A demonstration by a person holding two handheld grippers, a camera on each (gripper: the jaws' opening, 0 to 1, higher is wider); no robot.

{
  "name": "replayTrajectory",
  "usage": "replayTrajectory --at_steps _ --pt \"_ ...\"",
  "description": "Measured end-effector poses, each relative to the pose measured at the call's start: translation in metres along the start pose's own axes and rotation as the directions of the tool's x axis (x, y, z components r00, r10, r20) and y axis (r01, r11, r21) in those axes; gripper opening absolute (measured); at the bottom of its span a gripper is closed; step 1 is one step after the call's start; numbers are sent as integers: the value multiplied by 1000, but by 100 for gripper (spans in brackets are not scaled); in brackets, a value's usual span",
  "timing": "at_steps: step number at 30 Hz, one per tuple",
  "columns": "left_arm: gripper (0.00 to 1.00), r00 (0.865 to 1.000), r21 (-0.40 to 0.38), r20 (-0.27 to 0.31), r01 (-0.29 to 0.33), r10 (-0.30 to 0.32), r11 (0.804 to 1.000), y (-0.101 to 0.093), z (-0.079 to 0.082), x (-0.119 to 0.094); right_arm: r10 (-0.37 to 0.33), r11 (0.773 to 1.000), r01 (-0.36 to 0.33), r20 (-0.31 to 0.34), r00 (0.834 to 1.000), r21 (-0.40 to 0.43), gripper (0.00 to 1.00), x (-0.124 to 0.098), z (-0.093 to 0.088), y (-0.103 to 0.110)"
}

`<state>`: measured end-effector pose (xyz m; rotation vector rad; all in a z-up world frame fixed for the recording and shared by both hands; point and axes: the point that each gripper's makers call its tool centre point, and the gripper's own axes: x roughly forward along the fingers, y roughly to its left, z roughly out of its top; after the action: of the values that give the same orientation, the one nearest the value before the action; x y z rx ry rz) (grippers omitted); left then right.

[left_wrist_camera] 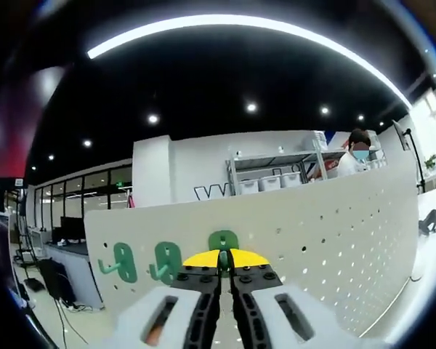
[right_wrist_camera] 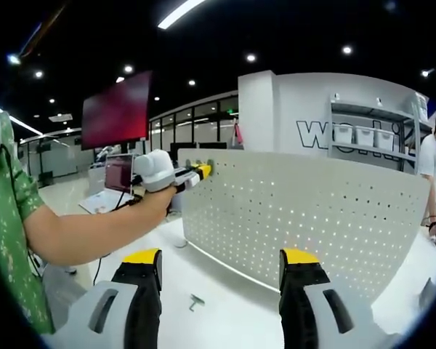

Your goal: Insert the hook assembly into the mounting plate slot until the hook locks in place.

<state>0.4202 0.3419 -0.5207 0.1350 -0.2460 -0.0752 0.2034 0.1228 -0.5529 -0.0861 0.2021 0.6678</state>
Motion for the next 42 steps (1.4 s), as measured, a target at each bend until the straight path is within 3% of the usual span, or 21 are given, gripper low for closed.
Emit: replayTrajectory --at_steps 3,5,6,10,12,14,18,20,42 --pt "4 1000 32 -3 -4 4 999 1 0 2 -1 1000 1 -3 1000 -1 66 0 -1 0" --pt "4 1000 152 -10 -5 7 988 0 0 2 1 1000 -1 -4 1000 0 66 1 -1 0" --pt "4 1000 167 -11 -4 7 986 0 -1 3 2 1000 -2 -4 1000 0 66 1 -1 0" --pt "4 1000 86 -22 -2 3 996 2 -4 4 10 1000 -10 -7 1000 -2 66 3 -1 2" --pt "4 1000 -82 -12 2 -3 997 4 -9 5 12 1000 -12 -6 1000 -4 66 3 -1 3" --pt "4 1000 43 -17 0 1 999 4 -7 5 9 1000 -9 -6 1000 -4 66 2 -1 2" --pt "4 1000 -12 -10 10 -10 1000 2 -9 7 3 1000 -3 -12 1000 1 66 1 -4 -1" --pt "4 1000 11 -8 9 -9 1000 1 -8 5 5 1000 -5 -10 1000 2 66 1 -4 0" --pt "2 998 -59 -52 29 -32 998 2 -19 2 10 1000 -10 -1 1000 4 66 3 -1 2"
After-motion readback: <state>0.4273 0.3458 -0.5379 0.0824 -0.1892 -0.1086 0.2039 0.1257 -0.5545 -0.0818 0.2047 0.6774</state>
